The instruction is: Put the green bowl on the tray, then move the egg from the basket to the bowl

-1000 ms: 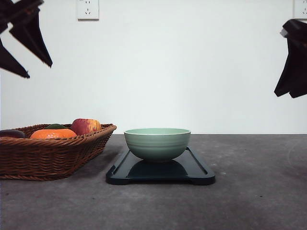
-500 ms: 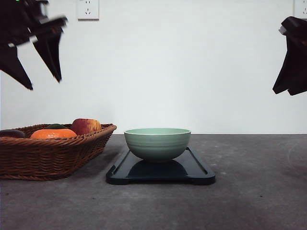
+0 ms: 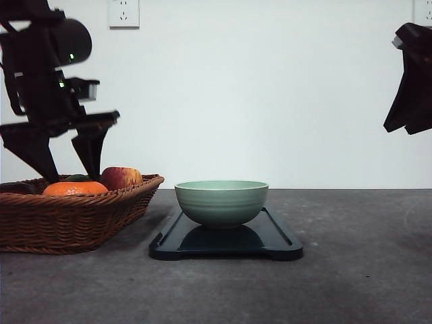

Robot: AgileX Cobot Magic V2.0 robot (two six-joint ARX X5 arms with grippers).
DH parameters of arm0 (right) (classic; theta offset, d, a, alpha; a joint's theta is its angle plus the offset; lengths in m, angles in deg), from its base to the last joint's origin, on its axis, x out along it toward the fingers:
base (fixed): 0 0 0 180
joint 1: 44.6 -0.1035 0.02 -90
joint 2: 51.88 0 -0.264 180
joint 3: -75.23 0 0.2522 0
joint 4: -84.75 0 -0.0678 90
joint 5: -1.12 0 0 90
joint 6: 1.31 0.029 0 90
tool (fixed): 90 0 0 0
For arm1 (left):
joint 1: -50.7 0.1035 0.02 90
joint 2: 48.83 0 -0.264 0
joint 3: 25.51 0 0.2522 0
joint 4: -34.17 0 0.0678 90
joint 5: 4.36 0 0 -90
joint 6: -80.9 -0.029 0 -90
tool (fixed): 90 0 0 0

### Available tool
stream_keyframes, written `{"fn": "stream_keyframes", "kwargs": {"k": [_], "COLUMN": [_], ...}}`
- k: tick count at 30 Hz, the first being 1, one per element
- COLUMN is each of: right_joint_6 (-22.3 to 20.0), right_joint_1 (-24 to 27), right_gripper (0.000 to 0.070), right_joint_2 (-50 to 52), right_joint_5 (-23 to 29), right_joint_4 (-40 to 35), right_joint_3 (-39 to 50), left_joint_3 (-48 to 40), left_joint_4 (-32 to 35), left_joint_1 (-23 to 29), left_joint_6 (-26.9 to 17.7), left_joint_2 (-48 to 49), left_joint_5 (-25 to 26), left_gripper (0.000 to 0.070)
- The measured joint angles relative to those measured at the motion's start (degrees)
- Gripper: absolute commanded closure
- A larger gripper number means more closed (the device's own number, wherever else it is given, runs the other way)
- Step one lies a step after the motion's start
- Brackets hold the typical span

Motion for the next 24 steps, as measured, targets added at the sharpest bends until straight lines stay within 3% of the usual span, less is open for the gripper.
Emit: {"fn": "stream_keyframes", "kwargs": {"k": [14, 19, 24], "right_joint_6": [0.43, 0.44, 0.44], "right_joint_1": [0.00, 0.00, 0.00], "right_gripper": [0.0499, 0.0499, 0.0499], "right_joint_2": [0.00, 0.00, 0.00], "right_joint_5": [0.00, 0.00, 0.00], "right_joint_4": [0.00, 0.00, -0.01], "right_joint_3": [0.00, 0.00, 0.00], "left_joint_3": [0.00, 0.00, 0.00], "left_joint_4": [1.59, 1.73, 1.69], "left_joint_1": [0.01, 0.02, 0.02], "left_joint_6": [0.00, 0.00, 0.01], "left_joint_2": [-4.65, -4.65, -4.65], "left_joint_5": [-1.19, -1.19, -1.19], "left_gripper": [0.0278, 0.0428, 0.0438]}}
